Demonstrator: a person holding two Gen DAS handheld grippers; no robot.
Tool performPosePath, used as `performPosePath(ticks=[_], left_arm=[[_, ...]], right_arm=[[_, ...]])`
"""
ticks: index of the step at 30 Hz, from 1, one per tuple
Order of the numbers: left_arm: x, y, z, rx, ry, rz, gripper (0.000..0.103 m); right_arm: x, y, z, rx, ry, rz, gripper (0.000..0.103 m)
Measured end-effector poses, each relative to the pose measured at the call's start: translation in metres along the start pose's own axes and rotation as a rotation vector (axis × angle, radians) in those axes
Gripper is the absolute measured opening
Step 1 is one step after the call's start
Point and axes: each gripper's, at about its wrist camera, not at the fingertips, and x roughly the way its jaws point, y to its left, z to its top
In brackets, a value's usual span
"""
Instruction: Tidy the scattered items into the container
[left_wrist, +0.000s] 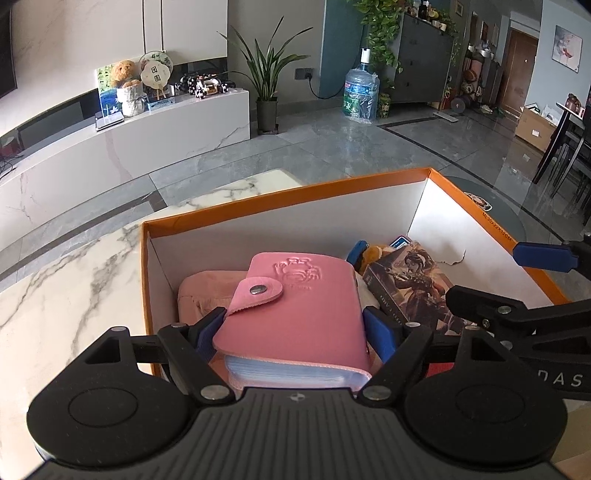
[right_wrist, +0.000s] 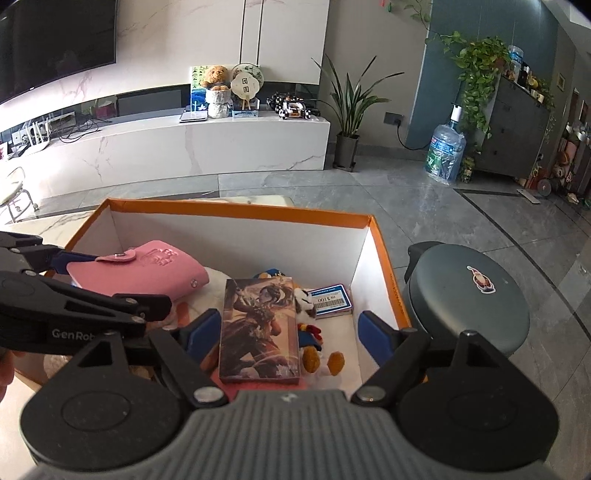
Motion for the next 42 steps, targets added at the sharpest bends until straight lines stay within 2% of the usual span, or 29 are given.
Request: performPosePath(ticks=[3,12,17,23,29,31,34,40,42], left_arm=[[0.003,0.000,-0.002,0.001,0.003,0.003,0.093],[-0.004,-0.001,-0.013,0.018,-0.044,-0.010,0.094],[-0.016,-0.001,-0.016,0.017,-0.062,0.009,0.094],[-0.021,-0.002,-0.015,0.022,-0.016,-0.006,0.095],[-0.035,-0.003,-0.014,0.019,-0.019,0.000,0.095],[-0.034,-0.006,-0.014,0.038,0.020,-0.005,0.095],[-0.035,-0.004,-0.016,0.032,0.033,-0.012,0.095],[-0.047,0.003,-0.021,-0.023,-0.039,-0.006,0.095],[-0.049,0.003,-0.019,-0.017,-0.037,-0.014,0.095]], right_arm=[[-0.003,0.000,-0.006,0.006,-0.006,-0.046,0.083],[-0.008,-0.007,-0.004,0.052,-0.031,-0.051,0.086],[-0.016,-0.007,0.001,0.043,-0.076,-0.051,0.086],[-0.033,-0.008,0.008,0.082,-0.095,-0.018,0.086],[-0.050,-0.007,0.009,0.096,-0.106,-0.014,0.086],[-0.054,-0.006,0.008,0.101,-0.106,-0.007,0.086],[-0.060,-0.006,0.008,0.119,-0.101,0.006,0.086],[-0.069,-0.003,0.002,0.127,-0.096,0.018,0.086],[-0.070,-0.003,-0.001,0.135,-0.092,0.023,0.086]])
